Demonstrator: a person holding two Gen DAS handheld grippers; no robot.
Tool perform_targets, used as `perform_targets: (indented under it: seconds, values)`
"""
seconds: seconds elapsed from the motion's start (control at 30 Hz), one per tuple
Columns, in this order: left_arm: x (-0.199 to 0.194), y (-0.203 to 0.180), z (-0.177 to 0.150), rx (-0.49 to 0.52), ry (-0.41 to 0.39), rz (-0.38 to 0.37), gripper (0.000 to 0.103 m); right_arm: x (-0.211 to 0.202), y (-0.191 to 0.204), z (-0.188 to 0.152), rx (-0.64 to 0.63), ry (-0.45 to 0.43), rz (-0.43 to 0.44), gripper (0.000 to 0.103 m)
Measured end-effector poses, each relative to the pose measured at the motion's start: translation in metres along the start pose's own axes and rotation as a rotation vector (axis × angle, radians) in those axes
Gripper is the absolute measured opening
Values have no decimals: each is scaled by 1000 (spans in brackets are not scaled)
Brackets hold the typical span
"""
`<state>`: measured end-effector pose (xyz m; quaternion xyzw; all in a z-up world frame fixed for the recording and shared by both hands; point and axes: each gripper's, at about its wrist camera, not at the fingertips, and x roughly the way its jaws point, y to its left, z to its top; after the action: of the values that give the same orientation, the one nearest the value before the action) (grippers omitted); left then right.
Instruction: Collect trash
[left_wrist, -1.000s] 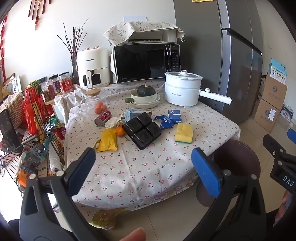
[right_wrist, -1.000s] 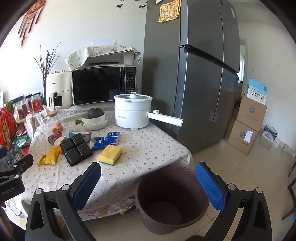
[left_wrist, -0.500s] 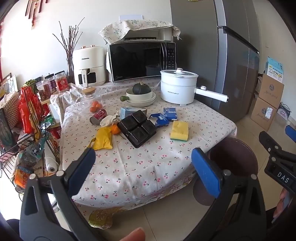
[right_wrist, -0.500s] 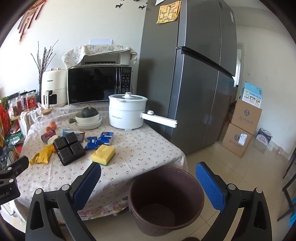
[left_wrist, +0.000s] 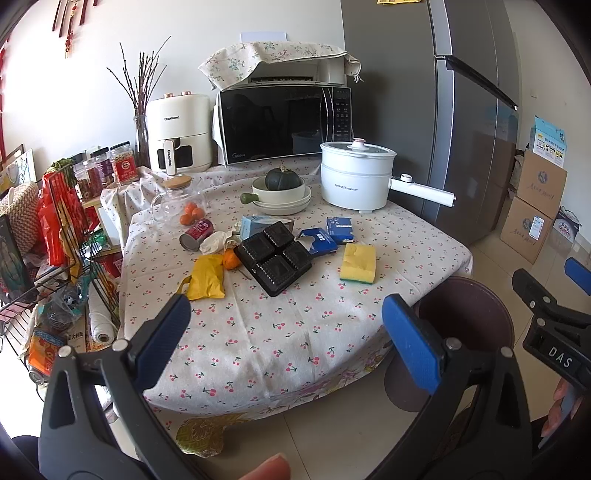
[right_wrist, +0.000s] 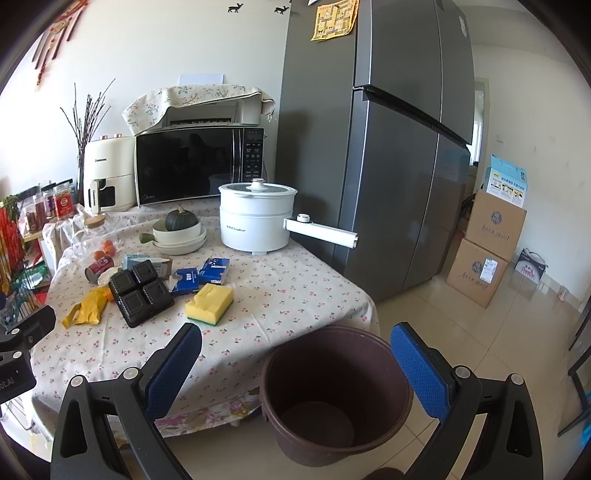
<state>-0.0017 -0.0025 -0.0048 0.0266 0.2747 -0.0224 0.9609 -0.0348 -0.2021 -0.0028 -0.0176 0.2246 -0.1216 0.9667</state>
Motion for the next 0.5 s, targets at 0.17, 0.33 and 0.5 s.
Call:
perform_targets:
  seconds: [0.17,0.33,0.5]
  values:
    - [1,-1,1,0,0,1,103,0,0,0,0,0,0,103]
    - [-1,1,-1,0,-1,0,103,0,0,0,1,0,0,103]
    - [-1,0,-1,0,-4,0,103,0,0,-1,1,0,1,103]
